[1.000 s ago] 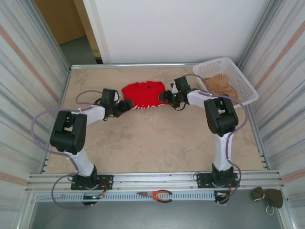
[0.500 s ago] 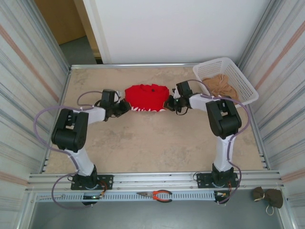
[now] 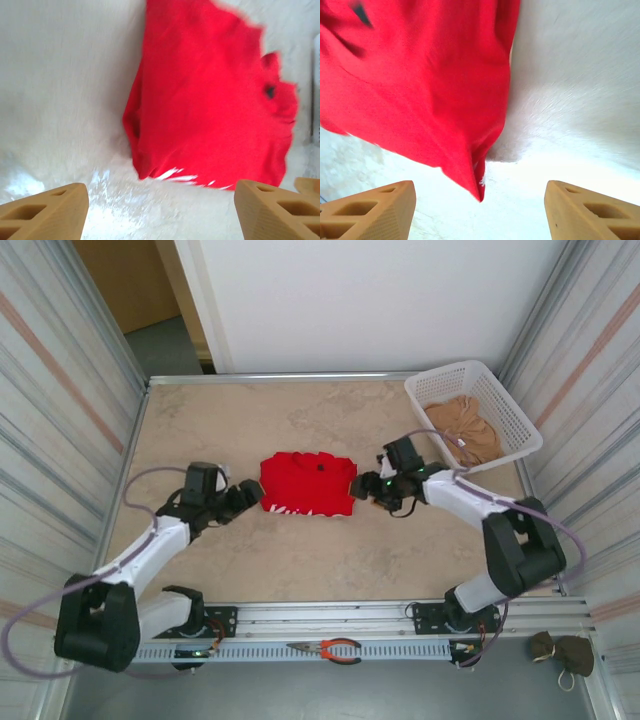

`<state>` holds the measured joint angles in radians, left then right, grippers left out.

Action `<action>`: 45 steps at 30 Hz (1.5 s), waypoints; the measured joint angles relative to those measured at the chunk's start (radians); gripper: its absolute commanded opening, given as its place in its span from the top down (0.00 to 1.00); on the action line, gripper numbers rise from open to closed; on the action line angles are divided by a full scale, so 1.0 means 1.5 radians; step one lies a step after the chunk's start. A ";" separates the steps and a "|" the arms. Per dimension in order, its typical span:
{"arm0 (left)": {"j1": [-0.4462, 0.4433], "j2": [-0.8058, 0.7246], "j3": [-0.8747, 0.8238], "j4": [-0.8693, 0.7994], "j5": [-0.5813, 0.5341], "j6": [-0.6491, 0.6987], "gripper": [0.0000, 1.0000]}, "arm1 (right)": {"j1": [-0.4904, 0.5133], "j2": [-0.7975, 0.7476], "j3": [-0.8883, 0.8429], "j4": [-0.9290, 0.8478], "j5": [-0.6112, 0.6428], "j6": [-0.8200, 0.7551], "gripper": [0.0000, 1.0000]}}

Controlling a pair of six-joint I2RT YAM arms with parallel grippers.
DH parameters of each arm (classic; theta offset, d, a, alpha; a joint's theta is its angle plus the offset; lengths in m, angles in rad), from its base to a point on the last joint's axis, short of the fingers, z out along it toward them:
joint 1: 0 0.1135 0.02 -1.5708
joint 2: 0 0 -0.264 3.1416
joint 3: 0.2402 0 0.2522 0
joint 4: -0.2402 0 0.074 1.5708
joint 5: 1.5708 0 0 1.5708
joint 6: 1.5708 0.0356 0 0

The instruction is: Fold the inside-out t-shirt

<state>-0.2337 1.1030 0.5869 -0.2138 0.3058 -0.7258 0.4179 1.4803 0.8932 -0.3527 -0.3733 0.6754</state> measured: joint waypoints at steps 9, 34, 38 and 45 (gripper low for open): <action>-0.008 0.244 0.370 -0.084 0.016 0.181 0.28 | -0.056 0.119 0.249 -0.093 0.004 -0.096 0.46; -0.106 0.581 0.634 -0.239 -0.047 0.357 0.47 | -0.021 0.351 0.406 -0.170 0.005 -0.145 0.66; -0.106 0.594 0.637 -0.239 -0.049 0.360 0.52 | -0.021 0.363 0.411 -0.171 0.004 -0.145 0.71; -0.106 0.624 0.640 -0.240 -0.064 0.364 1.00 | -0.021 0.374 0.415 -0.180 0.005 -0.154 1.00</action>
<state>-0.3920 2.0392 1.5467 -0.5739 0.2104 -0.1791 0.3870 2.0415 1.5150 -0.6224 -0.3660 0.4442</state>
